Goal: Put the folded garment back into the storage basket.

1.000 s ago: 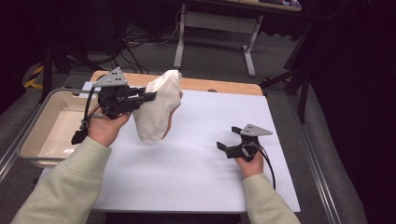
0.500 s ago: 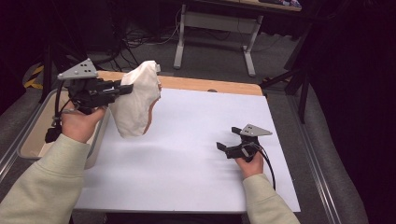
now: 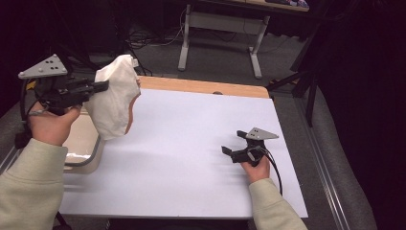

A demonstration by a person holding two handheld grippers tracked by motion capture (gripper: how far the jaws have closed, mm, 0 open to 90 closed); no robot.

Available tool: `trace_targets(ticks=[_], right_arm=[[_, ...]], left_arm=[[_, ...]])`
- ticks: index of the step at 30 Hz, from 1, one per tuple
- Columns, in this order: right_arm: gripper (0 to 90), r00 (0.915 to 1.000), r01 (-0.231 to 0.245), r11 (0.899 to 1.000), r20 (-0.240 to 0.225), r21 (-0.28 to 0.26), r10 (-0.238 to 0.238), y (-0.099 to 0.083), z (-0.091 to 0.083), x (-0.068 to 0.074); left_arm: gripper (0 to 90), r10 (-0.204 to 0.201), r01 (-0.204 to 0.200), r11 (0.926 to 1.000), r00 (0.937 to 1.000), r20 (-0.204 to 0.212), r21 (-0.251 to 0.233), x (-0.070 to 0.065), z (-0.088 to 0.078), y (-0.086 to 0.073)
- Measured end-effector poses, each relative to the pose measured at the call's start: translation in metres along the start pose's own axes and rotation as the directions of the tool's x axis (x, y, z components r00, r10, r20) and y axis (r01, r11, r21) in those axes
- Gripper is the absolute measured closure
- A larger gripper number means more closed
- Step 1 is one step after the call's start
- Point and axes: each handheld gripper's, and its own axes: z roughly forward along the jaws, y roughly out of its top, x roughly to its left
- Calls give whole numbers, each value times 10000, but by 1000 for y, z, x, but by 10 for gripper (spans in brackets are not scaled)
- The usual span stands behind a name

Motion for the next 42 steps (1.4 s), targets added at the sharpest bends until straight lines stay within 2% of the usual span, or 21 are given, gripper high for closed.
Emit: trace_targets(ticks=[11,19,24,32,42], right_arm=[[11,10000,30,10000,-52,34,-30,0,1,1],[11,10000,0,10000,-90,37,0,0,2,1],[11,9999,-2,10000,-123,53,3,0,2,1],[11,9999,33,10000,-135,61,-32,0,2,1],[10,9999,13,10000,-164,66,-12,-1,3,1]], left_arm=[[747,-101,101,9999,9965,-834,-1,19,-41,-10],[747,63,8,9987,9905,-1375,512,30,-61,-24],[746,130,-21,9976,9876,-1566,699,35,-72,-32],[745,87,109,9911,9892,-1462,1323,44,-81,-46],[742,-280,426,9797,9967,-767,1959,46,-72,-66]])
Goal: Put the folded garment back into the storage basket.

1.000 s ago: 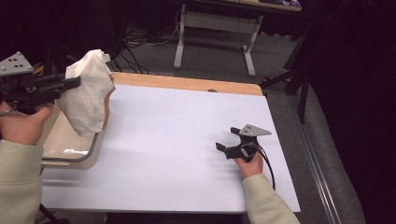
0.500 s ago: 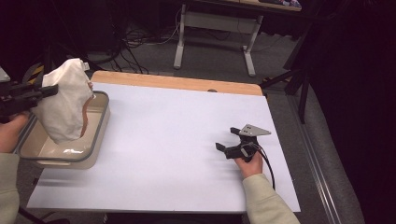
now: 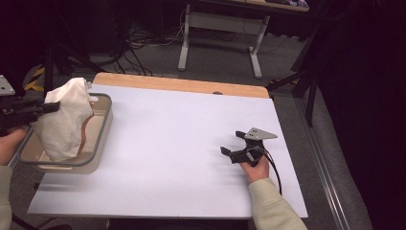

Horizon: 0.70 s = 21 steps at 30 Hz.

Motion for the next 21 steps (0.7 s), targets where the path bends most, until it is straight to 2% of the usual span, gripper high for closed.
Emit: trace_targets(ticks=[4,11,16,21], right_arm=[[10,10000,-9,10000,-62,-29,9,0,0,0],[9,9999,-106,9999,-87,-34,106,-1,1,-1],[9,9999,-3,10000,-108,-26,3,-1,3,-1],[9,9999,-39,10000,-93,-13,38,-1,3,-1]], left_arm=[[742,-109,97,9992,9994,320,382,-1,5,-8],[740,-387,346,9968,9977,562,721,2,13,-22],[737,-523,459,9942,9965,649,968,8,21,-27],[733,-618,524,9916,9951,768,1185,18,36,-27]])
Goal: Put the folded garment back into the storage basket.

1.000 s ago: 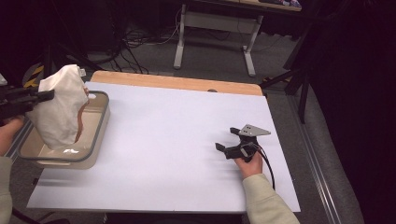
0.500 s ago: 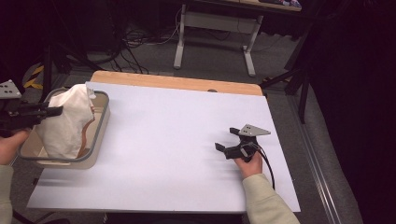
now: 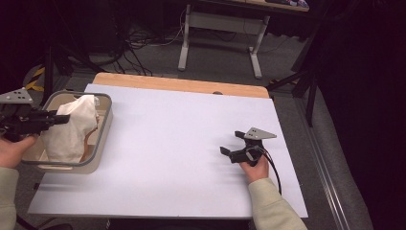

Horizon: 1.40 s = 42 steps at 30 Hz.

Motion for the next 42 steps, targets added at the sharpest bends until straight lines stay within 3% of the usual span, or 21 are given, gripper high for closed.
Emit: trace_targets(ticks=[5,9,11,12,13,15,17,18,21,23,27,30,36,41,42], right_arm=[[9,10000,-1,10000,6,3,1,0,0,0],[9,10000,22,10000,-18,20,-22,0,0,0],[9,10000,20,10000,-36,10,-20,0,0,0],[9,10000,18,10000,-38,14,-18,0,0,0],[9,10000,17,10000,-39,12,-17,0,0,0],[9,10000,8,10000,-43,1,-8,0,-1,0],[9,10000,13,10000,-39,0,-13,0,-1,0],[9,10000,18,10000,-49,-5,-18,0,-1,0],[9,10000,8,10000,-80,-14,-8,0,0,1],[9,9999,81,10000,-69,6,-81,0,0,1],[9,9999,88,10000,-92,11,-88,0,0,1],[9,9999,82,10000,-119,2,-82,0,0,1],[9,9999,87,10000,-144,-20,-87,1,0,1],[9,9999,85,10000,-149,-40,-86,1,-1,1],[9,9998,73,10000,-165,-46,-74,1,-1,1]], left_arm=[[731,139,-138,9996,9999,-45,260,8,16,3],[728,-77,82,9990,9999,-113,447,19,27,3],[711,-155,179,9979,9991,-383,617,27,32,2],[680,-256,304,9978,9965,-790,595,31,35,1],[605,-357,445,9968,9912,-1273,668,34,37,0],[453,-681,928,9916,9666,-2470,896,43,42,-2],[369,-785,1109,9894,9516,-2970,935,47,43,-3],[369,-828,1163,9892,9456,-3147,892,47,42,-4],[348,-707,1110,9887,9375,-3406,1004,45,40,-4],[356,-721,1137,9876,9413,-3298,1086,42,40,-4],[531,-691,1214,9737,9637,-2578,1930,35,45,-6],[602,-505,1112,9617,9702,-2368,2506,30,56,-7],[737,-585,1323,9330,9734,-2217,3347,28,74,-4],[801,-761,1794,8932,9641,-2546,4123,30,92,-8],[787,-687,1780,8891,9628,-2615,4218,30,94,-8]])
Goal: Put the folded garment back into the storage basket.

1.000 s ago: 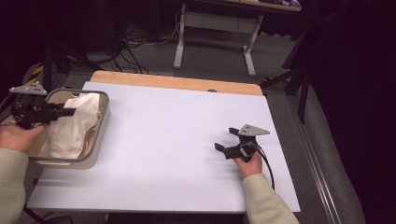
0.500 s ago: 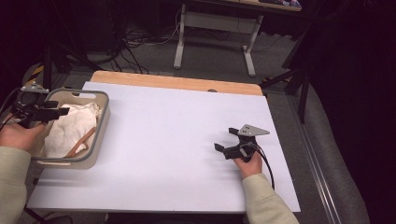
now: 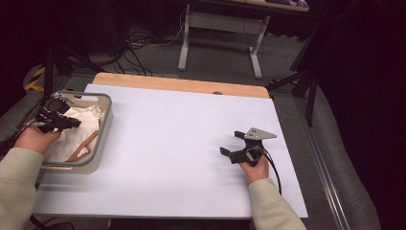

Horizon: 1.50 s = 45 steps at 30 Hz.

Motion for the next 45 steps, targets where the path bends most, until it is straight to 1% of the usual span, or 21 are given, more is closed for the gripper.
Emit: trace_targets(ticks=[2,3,4,6,8,10,11,12,15,17,19,23,26,29,32,34,37,40,42,44,45], right_arm=[[9,10000,21,10000,-29,22,-21,0,1,1],[9,10000,94,9999,-30,54,-94,0,2,1],[9,9999,119,9999,-49,66,-119,0,2,2],[9,9999,126,9999,-54,67,-126,0,2,2],[9,10000,66,10000,-29,49,-65,0,2,1],[9,10000,92,9999,-21,60,-92,0,2,1],[9,10000,65,10000,-37,54,-64,0,2,1],[9,10000,93,9999,-32,54,-92,0,2,2],[9,10000,66,10000,-42,48,-66,0,2,1],[9,10000,87,10000,-44,47,-87,0,2,1],[9,10000,69,10000,-45,49,-69,0,2,1],[9,10000,79,10000,-37,51,-79,0,1,1],[9,10000,63,10000,-52,48,-63,0,1,1],[9,10000,59,10000,-56,41,-59,0,1,1],[9,10000,31,10000,-90,29,-31,0,1,1],[9,9999,43,10000,-100,18,-42,0,1,2],[9,9999,60,10000,-143,3,-60,0,1,1],[9,9999,49,10000,-162,-12,-49,0,1,1],[9,9998,44,10000,-187,-31,-44,0,1,1],[9,9998,64,10000,-187,-31,-64,0,1,1],[9,9998,59,10000,-200,-42,-60,0,1,1]], left_arm=[[765,179,-171,9995,9994,-306,280,-3,5,0],[767,113,-101,9988,9996,-244,469,-2,8,0],[776,27,-18,9985,9999,-157,554,-2,10,0],[796,40,-48,9966,9999,101,822,-2,15,-1],[817,189,-209,9953,9996,225,943,-5,18,-1],[833,413,-443,9944,9986,332,958,-7,19,-1],[847,399,-443,9940,9981,464,996,-8,19,-1],[856,473,-525,9936,9975,534,1005,-9,20,-1],[857,561,-626,9933,9961,681,973,-12,20,0],[855,652,-733,9936,9936,927,862,-13,21,1],[855,675,-758,9933,9932,948,873,-14,22,3],[839,907,-987,9917,9913,951,823,-17,24,4],[828,868,-941,9928,9916,957,744,-15,23,4],[781,855,-902,9938,9937,726,650,-14,23,4],[753,833,-879,9941,9938,734,632,-15,21,4],[721,808,-846,9952,9940,739,502,-14,16,3],[689,690,-701,9975,9945,787,117,-12,6,0],[637,414,-362,9978,9948,933,-563,-9,-8,-2],[613,49,76,9948,9925,1223,-1014,-9,-17,-3],[567,61,123,9872,9933,1150,-1588,-10,-28,-4],[546,-7,222,9840,9927,1207,-1768,-12,-31,-5]])
